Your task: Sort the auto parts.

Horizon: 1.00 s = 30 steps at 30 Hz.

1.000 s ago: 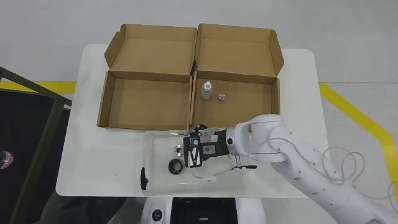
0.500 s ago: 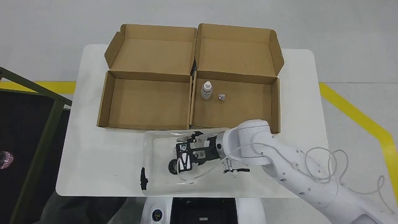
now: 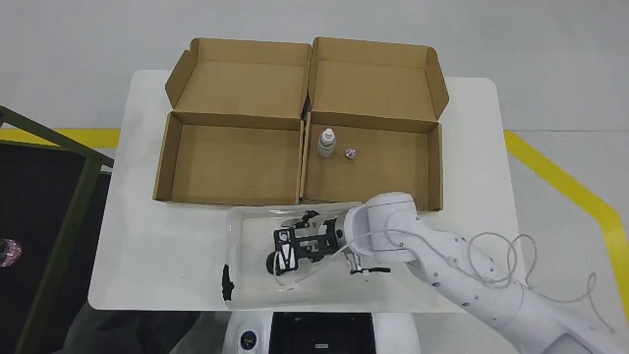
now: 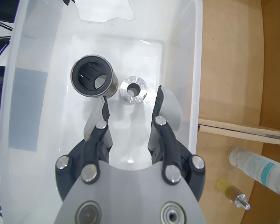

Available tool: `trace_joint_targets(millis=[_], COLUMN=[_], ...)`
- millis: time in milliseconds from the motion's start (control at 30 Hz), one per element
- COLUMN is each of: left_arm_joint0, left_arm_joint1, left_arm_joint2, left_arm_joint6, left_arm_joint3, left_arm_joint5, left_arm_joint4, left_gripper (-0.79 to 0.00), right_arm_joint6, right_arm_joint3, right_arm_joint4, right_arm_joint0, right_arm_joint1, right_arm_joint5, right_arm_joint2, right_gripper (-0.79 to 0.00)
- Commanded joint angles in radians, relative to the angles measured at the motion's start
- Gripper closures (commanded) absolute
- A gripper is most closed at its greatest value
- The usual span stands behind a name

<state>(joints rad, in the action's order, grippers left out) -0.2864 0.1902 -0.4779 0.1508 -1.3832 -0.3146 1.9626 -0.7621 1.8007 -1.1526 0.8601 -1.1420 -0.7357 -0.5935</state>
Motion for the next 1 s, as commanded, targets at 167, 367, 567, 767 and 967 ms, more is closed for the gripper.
trace_joint_targets(millis=[167, 367, 567, 767, 967], left_arm_joint0=[0.000, 0.000, 0.000, 0.000, 0.000], left_arm_joint1=[0.000, 0.000, 0.000, 0.000, 0.000], left_arm_joint2=[0.000, 0.000, 0.000, 0.000, 0.000], left_arm_joint6=[0.000, 0.000, 0.000, 0.000, 0.000], left_arm_joint3=[0.000, 0.000, 0.000, 0.000, 0.000], left_arm_joint5=[0.000, 0.000, 0.000, 0.000, 0.000], left_arm_joint4=[0.000, 0.000, 0.000, 0.000, 0.000], left_gripper=[-0.785, -0.785, -0.785, -0.785, -0.785], right_arm_joint6=[-0.020, -0.019, -0.019, -0.021, -0.021], right_arm_joint3=[-0.034, -0.061, -0.085, -0.121, -0.159], right_arm_joint4=[-0.016, -0.017, -0.017, -0.022, -0.024], right_arm_joint0=[-0.025, -0.036, -0.054, -0.074, -0.088], right_arm_joint1=[-0.019, -0.036, -0.055, -0.078, -0.099], right_arm_joint5=[0.017, 0.026, 0.032, 0.040, 0.045], right_arm_joint2=[0.030, 0.052, 0.078, 0.106, 0.127], right_gripper=[-0.360, -0.366, -0.376, -0.382, -0.379])
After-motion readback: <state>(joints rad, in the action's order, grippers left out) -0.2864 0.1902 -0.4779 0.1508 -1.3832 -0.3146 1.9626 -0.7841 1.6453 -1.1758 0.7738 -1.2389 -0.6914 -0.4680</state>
